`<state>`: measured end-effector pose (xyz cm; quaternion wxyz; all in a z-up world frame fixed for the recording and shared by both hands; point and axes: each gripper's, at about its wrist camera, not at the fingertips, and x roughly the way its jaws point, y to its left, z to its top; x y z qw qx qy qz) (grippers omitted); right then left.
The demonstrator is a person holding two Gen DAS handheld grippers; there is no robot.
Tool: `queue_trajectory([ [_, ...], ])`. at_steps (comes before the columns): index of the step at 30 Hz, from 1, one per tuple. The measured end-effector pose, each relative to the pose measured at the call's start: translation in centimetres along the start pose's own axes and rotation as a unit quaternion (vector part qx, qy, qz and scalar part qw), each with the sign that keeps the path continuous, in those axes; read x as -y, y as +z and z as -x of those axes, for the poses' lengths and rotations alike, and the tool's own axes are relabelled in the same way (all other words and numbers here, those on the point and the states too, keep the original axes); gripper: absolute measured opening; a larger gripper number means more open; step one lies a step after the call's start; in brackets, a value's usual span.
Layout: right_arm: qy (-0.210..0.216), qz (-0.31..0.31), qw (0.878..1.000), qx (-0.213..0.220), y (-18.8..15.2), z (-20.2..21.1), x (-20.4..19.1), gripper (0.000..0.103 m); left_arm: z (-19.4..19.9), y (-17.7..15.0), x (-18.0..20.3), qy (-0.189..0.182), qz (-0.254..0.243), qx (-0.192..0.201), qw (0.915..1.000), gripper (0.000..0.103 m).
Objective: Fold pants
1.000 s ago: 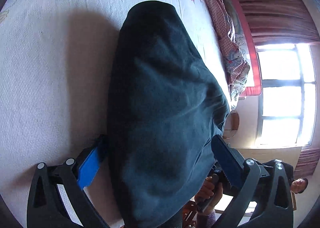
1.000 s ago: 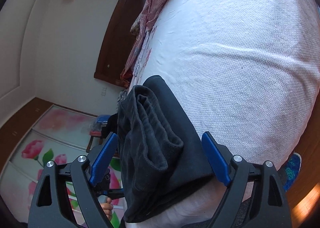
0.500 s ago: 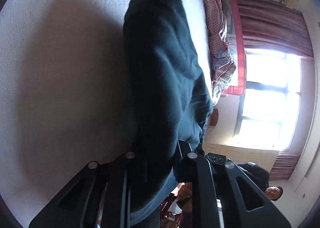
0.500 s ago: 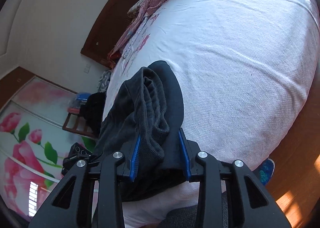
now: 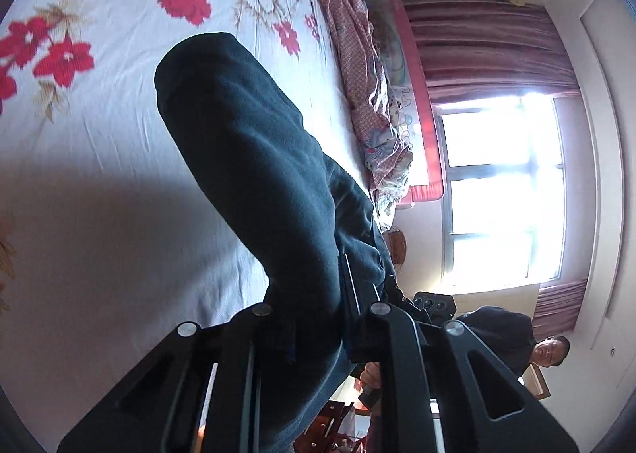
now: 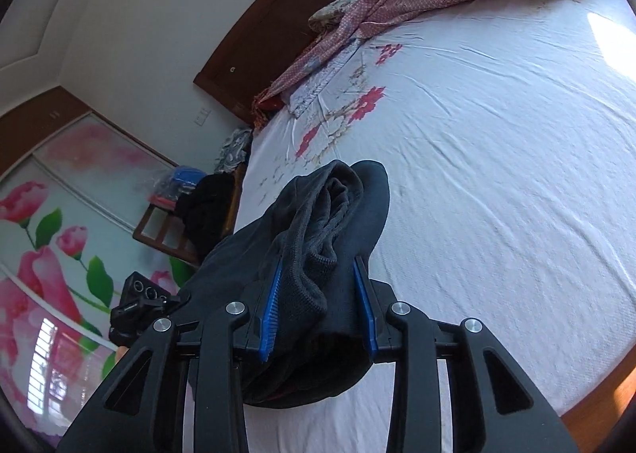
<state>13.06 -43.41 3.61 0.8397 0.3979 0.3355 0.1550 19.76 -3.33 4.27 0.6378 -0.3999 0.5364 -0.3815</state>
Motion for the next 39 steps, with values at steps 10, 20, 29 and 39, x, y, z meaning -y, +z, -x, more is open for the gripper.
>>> queue_trajectory([
  [10,0.006,-0.054,0.998,-0.032,-2.2,-17.4,-0.1,0.04,9.7,9.4,-6.9,0.104,-0.015,0.069,0.9921,0.02],
  [20,-0.015,-0.083,0.996,0.032,-3.2,-11.6,-0.2,0.061,16.3,4.0,-15.2,0.151,0.03,0.178,0.972,0.079],
  [29,0.091,-0.037,0.992,-0.077,1.8,-25.8,-8.7,0.061,4.5,-2.0,-9.4,0.16,-0.117,0.031,0.9797,0.088],
  [39,0.103,-0.089,0.988,-0.066,-0.1,-22.0,-6.4,0.054,7.2,-5.1,-9.5,0.17,-0.104,0.086,0.9762,0.086],
])
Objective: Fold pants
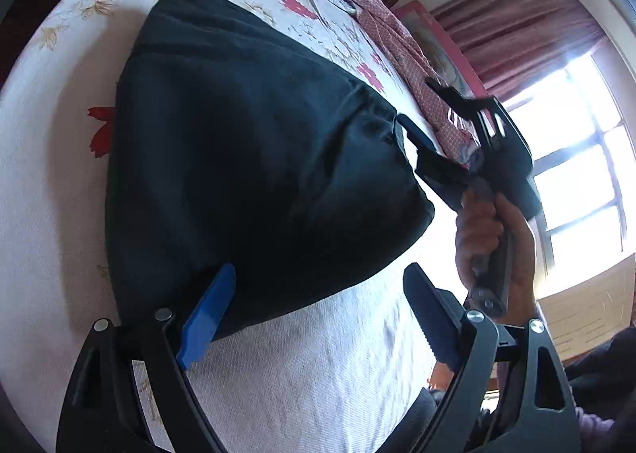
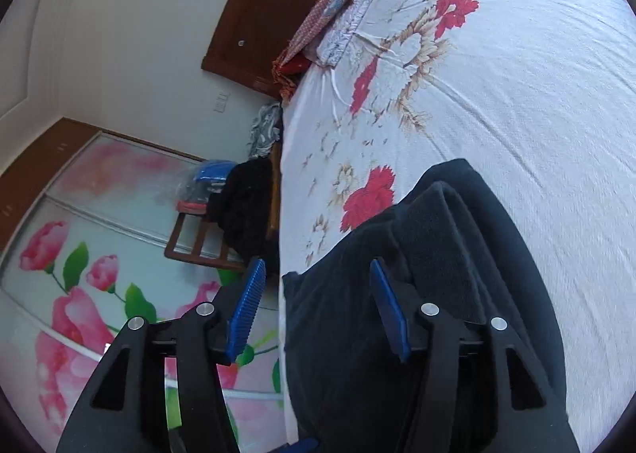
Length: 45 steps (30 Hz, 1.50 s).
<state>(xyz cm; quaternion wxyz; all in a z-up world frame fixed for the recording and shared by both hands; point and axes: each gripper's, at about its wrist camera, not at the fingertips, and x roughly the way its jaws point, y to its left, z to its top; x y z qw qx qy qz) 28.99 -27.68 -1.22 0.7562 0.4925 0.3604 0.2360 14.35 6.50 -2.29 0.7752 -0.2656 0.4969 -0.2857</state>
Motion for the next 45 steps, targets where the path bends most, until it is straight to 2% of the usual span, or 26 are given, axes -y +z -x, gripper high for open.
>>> queue_trajectory([
  [3,0.019,0.005,1.0,-0.01,-3.8,3.7,0.7,0.055,1.8,-0.8,0.3,0.025,-0.023,0.024,0.9991,0.091],
  [5,-0.024,-0.004,1.0,-0.003,-5.6,5.4,3.3,0.058,1.2,-1.1,-0.6,0.028,-0.014,0.006,0.9995,0.091],
  [6,-0.017,-0.028,0.999,0.003,-6.0,6.1,5.3,0.053,1.1,-1.3,-1.0,0.026,-0.013,0.005,0.9996,0.091],
  [7,0.002,-0.072,0.997,0.013,-6.3,6.8,7.1,0.043,1.1,-1.5,-1.1,0.025,-0.017,0.007,0.9995,0.091],
  [8,0.017,-0.105,0.994,0.027,-6.6,7.7,8.0,0.058,1.2,-1.2,-1.4,0.028,-0.018,0.005,0.9994,0.091],
  [9,-0.007,-0.111,0.993,0.04,-6.9,8.9,7.7,0.067,1.4,-1.2,-1.2,0.031,-0.018,0.001,0.9993,0.091],
  [10,-0.028,-0.1,0.993,0.051,-7.2,10.1,7.1,0.068,1.8,-1.2,-1.1,0.037,-0.017,-0.004,0.9992,0.091],
  [12,-0.012,-0.102,0.993,0.053,-8.5,12.3,6.1,0.068,2.9,-1.1,-1.2,0.054,0.001,-0.007,0.9985,0.092],
  [13,-0.008,-0.101,0.994,0.05,-9.3,13.3,5.6,0.073,3.9,-1.5,-1.3,0.064,0.015,-0.004,0.9978,0.096],
  [14,-0.026,-0.091,0.995,0.045,-10.2,14.2,5.0,0.083,5.2,-2.1,-1.8,0.079,0.033,0.001,0.9964,0.1],
  [17,-0.142,-0.03,0.989,0.038,-13.4,16.2,2.6,0.085,9.4,-5.3,-3.4,0.12,0.08,0.034,0.9889,0.101],
  [19,-0.245,0.004,0.969,0.037,-15.8,16.6,1.4,0.085,11.2,-7.7,-4.3,0.168,0.123,0.054,0.9766,0.101],
  [21,-0.343,0.037,0.938,0.036,-18.2,16.3,0.2,0.085,12.7,-10.3,-5.2,0.211,0.155,0.076,0.962,0.101],
  [22,-0.38,0.052,0.923,0.034,-19.1,15.8,-0.3,0.085,13.1,-11.4,-5.3,0.233,0.16,0.09,0.955,0.101],
  [23,-0.399,0.067,0.914,0.028,-19.9,15.1,-0.8,0.085,13.2,-12.4,-4.7,0.25,0.152,0.105,0.9505,0.101],
  [26,-0.376,0.141,0.916,0.002,-22.0,12.7,-2.6,0.085,11.8,-14.0,-1.8,0.31,0.089,0.121,0.9388,0.101],
  [28,-0.387,0.183,0.904,0.013,-23.5,11.6,-3.6,0.085,10.4,-14.0,0.9,0.349,0.03,0.125,0.9284,0.101],
  [30,-0.373,0.214,0.902,0.033,-24.1,10.4,-4.7,0.085,9.5,-14.0,3.1,0.389,-0.018,0.143,0.91,0.101],
  [31,-0.365,0.234,0.9,0.038,-23.9,9.6,-5.5,0.085,9.5,-13.8,3.9,0.397,-0.028,0.159,0.9034,0.101],
  [34,-0.378,0.294,0.874,0.08,-23.3,8.3,-8.1,0.085,9.5,-13.0,5.0,0.385,-0.022,0.209,0.8985,0.101],
  [36,-0.389,0.3,0.865,0.109,-22.9,8.9,-8.6,0.085,9.8,-13.3,5.1,0.374,-0.023,0.252,0.8924,0.101],
  [37,-0.386,0.296,0.866,0.118,-22.9,9.2,-8.3,0.085,9.9,-13.9,5.0,0.369,-0.029,0.27,0.8888,0.101],
  [39,-0.384,0.291,0.868,0.12,-23.7,9.5,-7.1,0.085,9.6,-14.9,4.3,0.392,-0.047,0.276,0.8762,0.101],
  [41,-0.386,0.292,0.87,0.096,-24.9,9.6,-5.4,0.085,9.1,-15.4,3.0,0.409,-0.052,0.254,0.8752,0.101],
  [43,-0.384,0.285,0.876,0.065,-25.2,8.7,-4.2,0.085,9.0,-15.4,1.8,0.416,-0.031,0.245,0.8753,0.101],
  [45,-0.383,0.296,0.872,0.075,-25.4,8.7,-4.8,0.085,8.7,-15.3,1.1,0.421,-0.014,0.24,0.8748,0.101],
])
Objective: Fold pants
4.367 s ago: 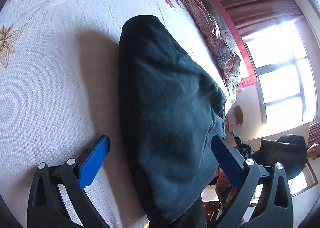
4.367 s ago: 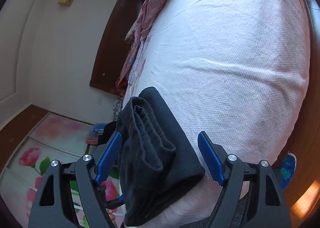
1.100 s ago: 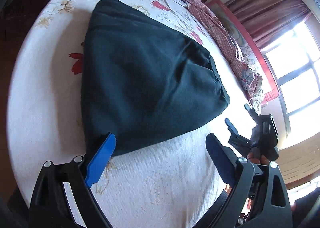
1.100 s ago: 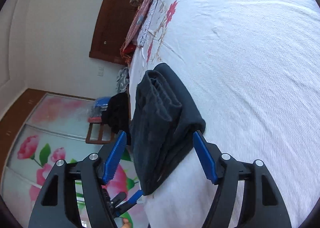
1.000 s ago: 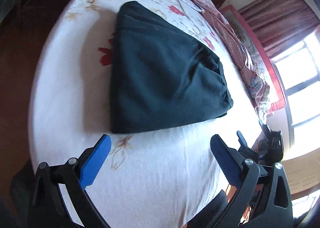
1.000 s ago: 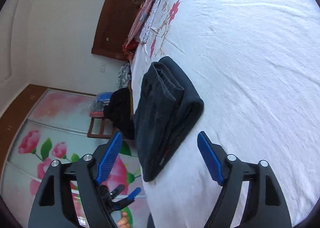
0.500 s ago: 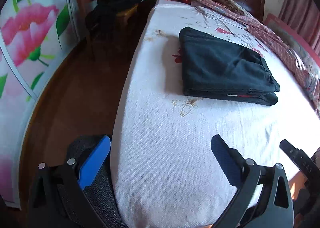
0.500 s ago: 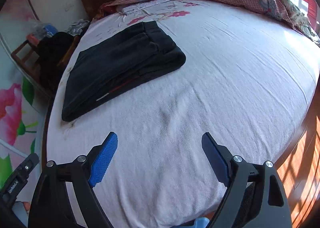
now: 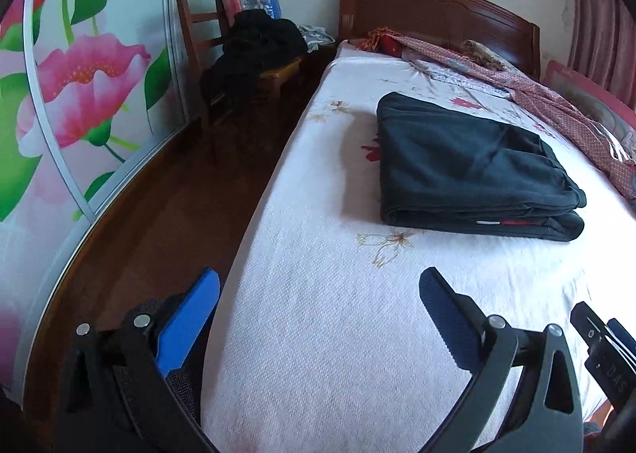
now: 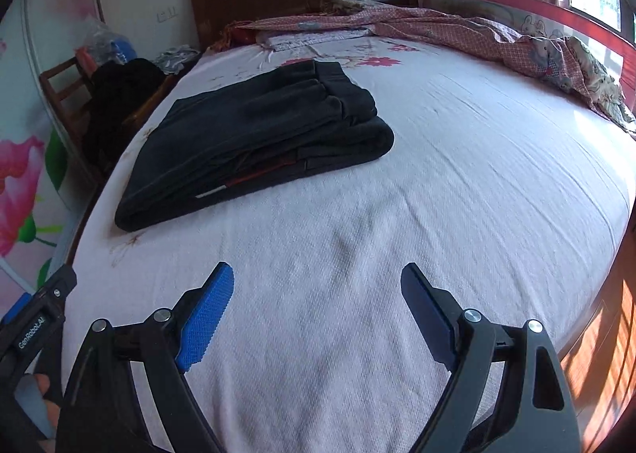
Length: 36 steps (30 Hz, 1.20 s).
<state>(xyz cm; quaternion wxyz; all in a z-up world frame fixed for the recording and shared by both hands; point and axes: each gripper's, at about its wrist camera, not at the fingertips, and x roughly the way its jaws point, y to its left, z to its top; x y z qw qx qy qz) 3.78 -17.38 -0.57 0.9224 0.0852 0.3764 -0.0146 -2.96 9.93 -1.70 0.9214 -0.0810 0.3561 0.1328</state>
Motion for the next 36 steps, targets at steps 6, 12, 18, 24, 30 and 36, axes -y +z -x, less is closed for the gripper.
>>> queue_trajectory([
  [6,-0.001,0.035,0.999,0.024,0.1,1.0,-1.7,0.085,1.7,-0.1,2.0,-0.007,-0.046,0.044,0.998,0.101],
  [12,0.001,0.026,0.999,0.022,0.1,1.1,-1.4,0.085,1.5,-0.2,1.9,-0.015,-0.037,0.033,0.9987,0.101],
  [18,0.004,0.023,1.0,0.017,-0.1,0.9,-1.4,0.085,1.3,-0.5,2.2,-0.015,-0.039,0.025,0.9988,0.101],
  [24,0.006,0.024,1.0,0.015,-0.2,0.9,-1.6,0.085,1.6,-0.7,2.6,-0.017,-0.046,0.028,0.9984,0.101],
  [30,0.008,0.026,1.0,0.014,-0.2,0.9,-1.7,0.085,1.5,-0.7,2.5,-0.017,-0.044,0.023,0.9986,0.101],
  [36,0.008,0.027,1.0,0.013,-0.3,0.8,-1.9,0.085,1.4,-0.8,2.6,-0.019,-0.047,0.02,0.9985,0.101],
])
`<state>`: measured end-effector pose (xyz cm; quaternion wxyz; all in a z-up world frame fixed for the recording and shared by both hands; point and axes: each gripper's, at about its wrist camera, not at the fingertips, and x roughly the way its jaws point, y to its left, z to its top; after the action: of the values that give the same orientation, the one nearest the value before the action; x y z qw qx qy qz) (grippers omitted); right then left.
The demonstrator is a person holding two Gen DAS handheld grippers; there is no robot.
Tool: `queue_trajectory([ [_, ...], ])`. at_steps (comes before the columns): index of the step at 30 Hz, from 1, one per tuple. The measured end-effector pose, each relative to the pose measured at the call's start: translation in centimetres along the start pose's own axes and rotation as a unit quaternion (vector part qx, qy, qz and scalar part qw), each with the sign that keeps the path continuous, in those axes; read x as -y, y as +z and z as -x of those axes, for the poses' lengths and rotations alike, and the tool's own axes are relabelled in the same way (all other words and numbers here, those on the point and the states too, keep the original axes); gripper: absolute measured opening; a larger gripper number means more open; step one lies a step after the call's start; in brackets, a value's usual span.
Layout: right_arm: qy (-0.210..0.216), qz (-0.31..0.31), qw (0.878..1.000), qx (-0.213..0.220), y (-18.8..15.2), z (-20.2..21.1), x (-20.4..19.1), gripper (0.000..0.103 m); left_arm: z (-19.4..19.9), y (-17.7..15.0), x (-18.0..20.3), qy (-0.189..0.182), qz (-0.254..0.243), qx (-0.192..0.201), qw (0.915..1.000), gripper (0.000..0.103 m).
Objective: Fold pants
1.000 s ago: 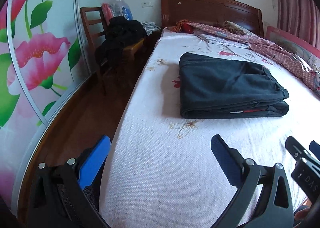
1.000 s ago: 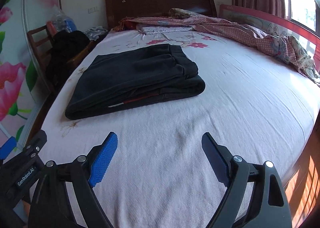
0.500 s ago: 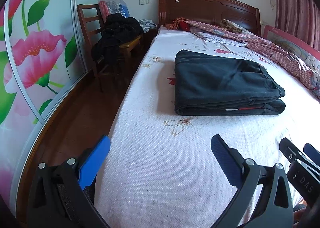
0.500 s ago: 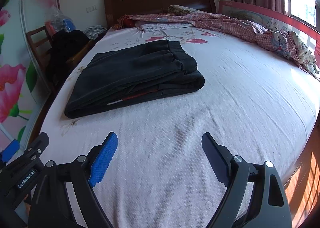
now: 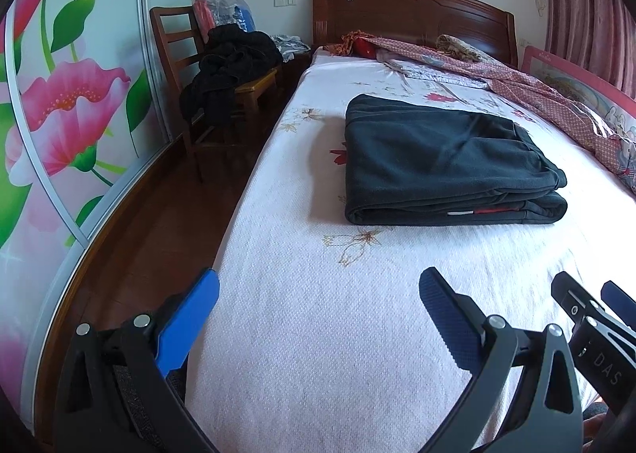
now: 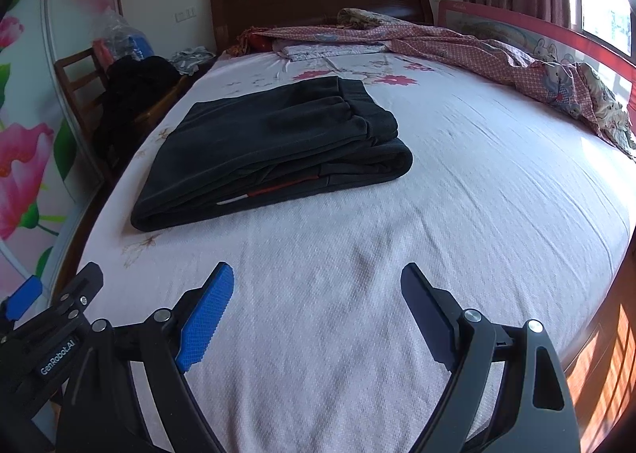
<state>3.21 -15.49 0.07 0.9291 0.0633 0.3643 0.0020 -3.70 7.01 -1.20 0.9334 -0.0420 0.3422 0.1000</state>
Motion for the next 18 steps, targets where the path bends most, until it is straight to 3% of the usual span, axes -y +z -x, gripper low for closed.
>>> queue_trajectory([
  [18,0.002,0.003,1.0,0.0,-0.04,0.01,-0.39,0.085,-0.2,-0.21,0.09,0.0,-0.002,-0.005,1.0,0.101],
])
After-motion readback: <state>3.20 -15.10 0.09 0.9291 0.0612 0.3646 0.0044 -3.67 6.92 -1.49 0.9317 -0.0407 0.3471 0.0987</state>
